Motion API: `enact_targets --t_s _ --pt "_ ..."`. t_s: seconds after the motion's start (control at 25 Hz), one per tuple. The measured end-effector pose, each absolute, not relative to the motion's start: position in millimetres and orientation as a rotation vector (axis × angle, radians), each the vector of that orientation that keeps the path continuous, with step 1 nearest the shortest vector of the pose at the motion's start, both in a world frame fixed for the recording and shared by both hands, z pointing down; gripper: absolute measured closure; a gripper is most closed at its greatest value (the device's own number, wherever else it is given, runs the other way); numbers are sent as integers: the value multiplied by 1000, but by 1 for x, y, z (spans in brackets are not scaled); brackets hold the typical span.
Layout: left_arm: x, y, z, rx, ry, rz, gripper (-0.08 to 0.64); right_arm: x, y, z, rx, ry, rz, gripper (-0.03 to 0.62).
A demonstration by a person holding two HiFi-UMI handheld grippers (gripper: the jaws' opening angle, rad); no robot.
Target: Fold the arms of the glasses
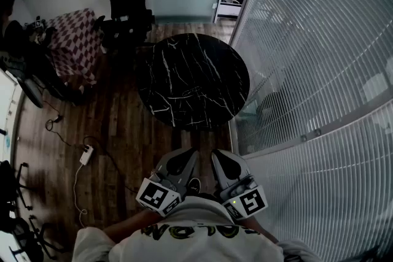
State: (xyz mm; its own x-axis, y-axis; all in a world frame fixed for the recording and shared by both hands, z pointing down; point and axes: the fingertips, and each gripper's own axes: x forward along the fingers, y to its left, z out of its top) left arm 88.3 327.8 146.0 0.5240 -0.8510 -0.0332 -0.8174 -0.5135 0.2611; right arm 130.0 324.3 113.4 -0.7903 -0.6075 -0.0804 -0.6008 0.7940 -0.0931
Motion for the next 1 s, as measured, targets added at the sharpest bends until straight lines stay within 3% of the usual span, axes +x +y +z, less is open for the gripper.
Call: enact_targets --t_s 1.0 --pt "152 284 165 2502 -1429 -186 558 196 283 135 -991 2863 -174 591"
